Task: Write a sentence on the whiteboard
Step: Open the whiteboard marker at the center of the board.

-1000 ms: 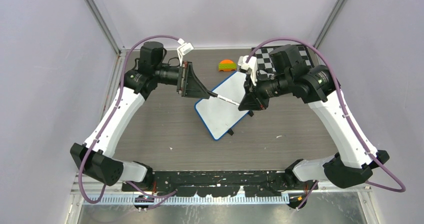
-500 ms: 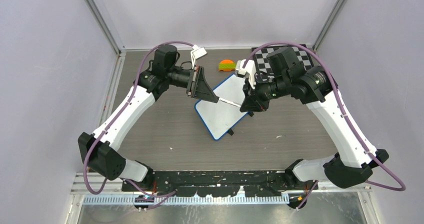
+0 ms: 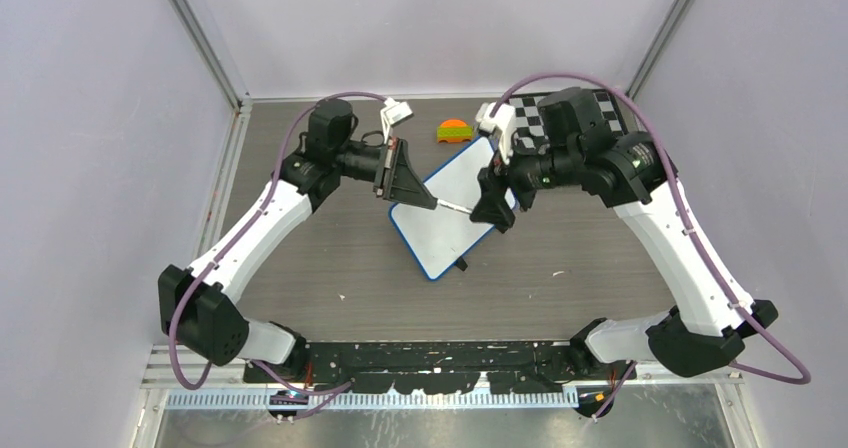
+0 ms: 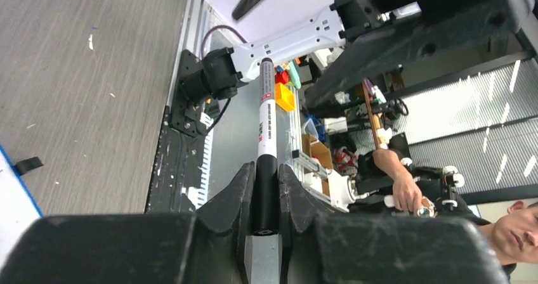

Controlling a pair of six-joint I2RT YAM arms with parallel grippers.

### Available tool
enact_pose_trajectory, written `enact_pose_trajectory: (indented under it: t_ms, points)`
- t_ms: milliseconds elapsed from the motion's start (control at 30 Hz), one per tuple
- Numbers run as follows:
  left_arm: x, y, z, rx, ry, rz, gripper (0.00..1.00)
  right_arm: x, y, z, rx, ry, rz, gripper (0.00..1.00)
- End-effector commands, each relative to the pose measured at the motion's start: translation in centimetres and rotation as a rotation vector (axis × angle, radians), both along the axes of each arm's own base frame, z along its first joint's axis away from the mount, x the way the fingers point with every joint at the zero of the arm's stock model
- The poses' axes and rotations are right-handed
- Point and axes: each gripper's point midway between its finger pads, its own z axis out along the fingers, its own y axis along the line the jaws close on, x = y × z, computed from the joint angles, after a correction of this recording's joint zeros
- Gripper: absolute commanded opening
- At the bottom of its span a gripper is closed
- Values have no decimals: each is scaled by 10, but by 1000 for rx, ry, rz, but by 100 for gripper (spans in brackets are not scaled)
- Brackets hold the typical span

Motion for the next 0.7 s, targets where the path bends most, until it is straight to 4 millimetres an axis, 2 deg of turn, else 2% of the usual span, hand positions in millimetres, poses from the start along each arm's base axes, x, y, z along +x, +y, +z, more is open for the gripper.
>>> enact_pose_trajectory:
  t_ms: [0, 133, 267, 333, 467, 667]
  points:
    - [17, 20, 45, -152, -148, 104, 0, 38, 11, 55, 262, -5, -166, 78]
    - [33, 38, 71, -262, -175, 212, 0, 55, 21, 85, 492, 183, -206, 79]
    - [40, 44, 81, -301, -189, 276, 0, 61, 37, 110, 691, 345, -167, 80]
    - [42, 45, 86, -320, -206, 305, 0, 63, 44, 116, 754, 418, -152, 80]
    - [46, 45, 91, -341, -220, 335, 0, 71, 49, 114, 795, 487, -166, 80]
    - [50, 38, 82, -335, -184, 338, 0, 67, 61, 120, 833, 555, -122, 55]
